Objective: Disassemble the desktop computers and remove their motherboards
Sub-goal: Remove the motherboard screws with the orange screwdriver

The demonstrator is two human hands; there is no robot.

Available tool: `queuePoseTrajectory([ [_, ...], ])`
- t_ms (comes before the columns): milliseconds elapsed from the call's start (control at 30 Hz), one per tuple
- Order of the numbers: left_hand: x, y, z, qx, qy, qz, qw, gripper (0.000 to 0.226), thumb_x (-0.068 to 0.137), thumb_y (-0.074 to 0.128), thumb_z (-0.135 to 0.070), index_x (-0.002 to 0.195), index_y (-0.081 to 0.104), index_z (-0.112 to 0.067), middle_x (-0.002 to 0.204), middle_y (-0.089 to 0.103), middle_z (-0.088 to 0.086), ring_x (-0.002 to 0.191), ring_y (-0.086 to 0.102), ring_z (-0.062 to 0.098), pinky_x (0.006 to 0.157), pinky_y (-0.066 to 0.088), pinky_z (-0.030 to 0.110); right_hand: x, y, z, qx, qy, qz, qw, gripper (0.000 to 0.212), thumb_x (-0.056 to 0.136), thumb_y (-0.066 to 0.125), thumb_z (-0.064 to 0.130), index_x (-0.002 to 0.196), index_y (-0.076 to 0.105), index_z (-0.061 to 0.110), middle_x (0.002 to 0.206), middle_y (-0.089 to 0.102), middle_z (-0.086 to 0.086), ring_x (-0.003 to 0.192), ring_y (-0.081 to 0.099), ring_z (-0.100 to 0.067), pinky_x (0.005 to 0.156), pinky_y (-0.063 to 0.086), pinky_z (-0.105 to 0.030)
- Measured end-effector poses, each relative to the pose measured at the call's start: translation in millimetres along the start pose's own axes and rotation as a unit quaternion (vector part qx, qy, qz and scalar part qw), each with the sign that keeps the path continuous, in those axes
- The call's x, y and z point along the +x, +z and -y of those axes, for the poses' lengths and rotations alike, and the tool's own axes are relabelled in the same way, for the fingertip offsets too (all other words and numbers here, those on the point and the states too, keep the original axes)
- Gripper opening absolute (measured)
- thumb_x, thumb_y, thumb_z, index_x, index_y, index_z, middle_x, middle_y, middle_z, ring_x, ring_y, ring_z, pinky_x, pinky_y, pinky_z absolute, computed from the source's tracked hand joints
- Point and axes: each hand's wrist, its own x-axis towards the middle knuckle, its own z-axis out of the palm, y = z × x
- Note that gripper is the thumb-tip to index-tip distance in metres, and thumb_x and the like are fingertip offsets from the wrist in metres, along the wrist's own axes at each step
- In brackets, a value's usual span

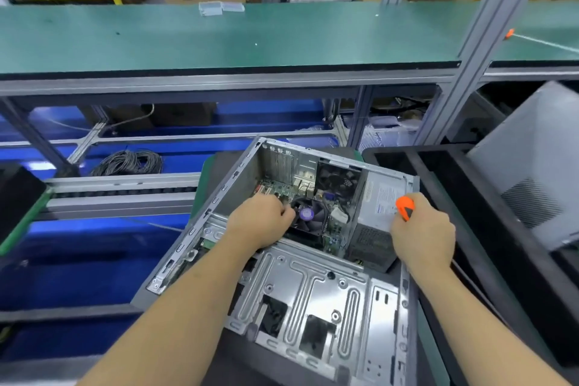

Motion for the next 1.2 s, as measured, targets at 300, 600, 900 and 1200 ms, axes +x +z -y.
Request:
queuePoseTrajectory([
  [300, -1, -2, -19, -0.038, -0.096, 0.009, 0.995, 0.049, 0.096, 0.045, -0.038, 0.054, 0.044, -0.012, 0.058, 0.051, 0.005, 0.056, 0.05, 0.025, 0.054, 0.041, 0.03, 85, 32, 11, 0.014, -0.098, 0.082, 0.992, 0.015, 0.088, 0.056, 0.019, 0.102, 0.06, 0.021, 0.077, 0.061, -0.01, 0.071, 0.053, -0.035, 0.063, 0.044, -0.035],
  [600, 29, -10, -124, -0.12, -0.058, -0.006, 0.991, 0.049, 0.096, 0.047, -0.027, 0.05, 0.039, -0.01, 0.052, 0.045, 0.011, 0.053, 0.046, 0.028, 0.056, 0.039, 0.03, 108, 28, -3, 0.019, -0.075, 0.113, 0.991, 0.029, 0.094, 0.057, 0.038, 0.086, 0.049, 0.011, 0.079, 0.053, -0.011, 0.074, 0.052, -0.035, 0.067, 0.048, -0.04],
  [900, 95, 32, -282, -0.456, -0.193, 0.129, 0.859, 0.032, 0.097, 0.043, -0.017, 0.08, 0.066, -0.003, 0.039, 0.049, -0.005, 0.05, 0.04, 0.02, 0.055, 0.036, 0.025, 140, -13, -115, 0.111, 0.054, 0.163, 0.979, 0.033, 0.086, 0.064, 0.032, 0.068, 0.048, 0.009, 0.065, 0.061, -0.007, 0.054, 0.066, -0.021, 0.056, 0.051, -0.03],
  [1200, 127, 72, -305, -0.572, -0.319, 0.216, 0.724, 0.056, 0.102, 0.04, -0.048, 0.125, 0.055, 0.0, 0.125, 0.054, 0.021, 0.111, 0.054, 0.031, 0.097, 0.048, 0.037, 155, -12, -144, 0.188, 0.087, 0.15, 0.967, 0.036, 0.085, 0.058, 0.025, 0.057, 0.037, 0.018, 0.047, 0.051, 0.002, 0.035, 0.061, -0.015, 0.043, 0.043, -0.026],
])
